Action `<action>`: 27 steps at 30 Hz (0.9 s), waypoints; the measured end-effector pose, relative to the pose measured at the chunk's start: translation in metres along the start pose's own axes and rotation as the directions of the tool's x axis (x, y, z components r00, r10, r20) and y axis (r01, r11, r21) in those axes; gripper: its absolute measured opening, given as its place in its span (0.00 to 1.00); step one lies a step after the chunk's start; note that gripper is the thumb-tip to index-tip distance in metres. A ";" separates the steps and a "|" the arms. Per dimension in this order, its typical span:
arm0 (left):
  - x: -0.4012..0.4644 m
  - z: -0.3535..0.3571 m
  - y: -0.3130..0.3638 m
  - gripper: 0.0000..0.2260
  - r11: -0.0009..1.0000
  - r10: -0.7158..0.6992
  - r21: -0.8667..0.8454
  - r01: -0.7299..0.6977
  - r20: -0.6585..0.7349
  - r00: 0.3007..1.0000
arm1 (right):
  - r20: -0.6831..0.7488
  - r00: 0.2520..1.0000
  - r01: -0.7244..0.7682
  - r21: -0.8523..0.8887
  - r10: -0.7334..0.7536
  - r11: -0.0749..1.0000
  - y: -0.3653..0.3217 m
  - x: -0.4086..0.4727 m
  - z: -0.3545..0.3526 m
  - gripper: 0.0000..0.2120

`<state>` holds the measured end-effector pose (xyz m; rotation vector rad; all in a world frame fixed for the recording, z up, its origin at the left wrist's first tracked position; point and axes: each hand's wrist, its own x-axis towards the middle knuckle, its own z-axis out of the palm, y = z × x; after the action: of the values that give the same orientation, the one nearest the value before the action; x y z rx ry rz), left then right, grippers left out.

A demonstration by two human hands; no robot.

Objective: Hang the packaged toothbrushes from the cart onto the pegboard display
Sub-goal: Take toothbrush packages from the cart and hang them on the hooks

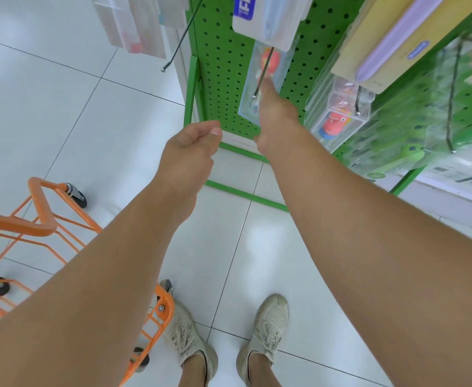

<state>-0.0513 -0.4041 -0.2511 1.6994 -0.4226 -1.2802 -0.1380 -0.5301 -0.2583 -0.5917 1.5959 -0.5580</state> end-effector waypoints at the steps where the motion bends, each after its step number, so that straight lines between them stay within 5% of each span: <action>1: -0.001 -0.002 -0.001 0.11 1.000 -0.005 -0.006 0.005 0.004 1.000 | -0.002 1.000 -0.024 0.033 0.024 0.999 -0.008 0.005 0.003 0.36; 4: -0.002 -0.006 -0.002 0.11 1.000 -0.020 -0.024 0.020 0.009 1.000 | 0.018 1.000 -0.026 0.041 0.025 0.999 -0.019 0.021 0.009 0.39; 10: -0.008 -0.018 0.005 0.10 0.999 -0.048 -0.021 0.048 0.020 0.999 | 0.024 0.998 -0.053 0.082 0.051 0.995 0.009 0.014 -0.002 0.28; 19: -0.086 -0.076 0.043 0.05 0.995 -0.085 -0.054 0.082 -0.072 0.994 | 0.163 0.978 -0.139 0.037 0.131 0.990 0.073 -0.141 -0.004 0.09; 23: -0.160 -0.146 0.075 0.03 0.996 0.013 -0.088 -0.029 -0.178 0.984 | 0.335 0.940 -0.041 -0.098 0.072 0.994 0.060 -0.261 0.021 0.06; 27: -0.233 -0.237 0.085 0.03 0.979 -0.002 -0.189 -0.075 -0.380 0.925 | 0.577 0.817 0.203 -0.246 -0.025 0.948 0.052 -0.359 0.073 0.04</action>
<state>0.0870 -0.1666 -0.0450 1.7065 -0.0906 -0.9027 -0.0377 -0.2538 -0.0329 -0.9876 1.0744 -0.1885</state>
